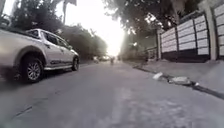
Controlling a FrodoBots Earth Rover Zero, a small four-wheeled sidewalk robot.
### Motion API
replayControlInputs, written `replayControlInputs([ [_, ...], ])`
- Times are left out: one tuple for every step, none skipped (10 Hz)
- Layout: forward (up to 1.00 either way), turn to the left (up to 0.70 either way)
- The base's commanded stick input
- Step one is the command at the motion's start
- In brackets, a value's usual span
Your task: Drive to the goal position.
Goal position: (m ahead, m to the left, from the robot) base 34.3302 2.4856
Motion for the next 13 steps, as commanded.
replayControlInputs([
  [1.0, 0.02],
  [1.0, 0.02],
  [1.0, 0.02],
  [1.0, 0.02],
  [1.0, 0.02],
  [1.0, 0.02],
  [1.0, 0.02],
  [1.0, 0.02],
  [1.0, 0.02],
  [1.0, 0.02],
  [1.0, 0.02],
  [1.0, 0.02],
  [1.0, 0.02],
])
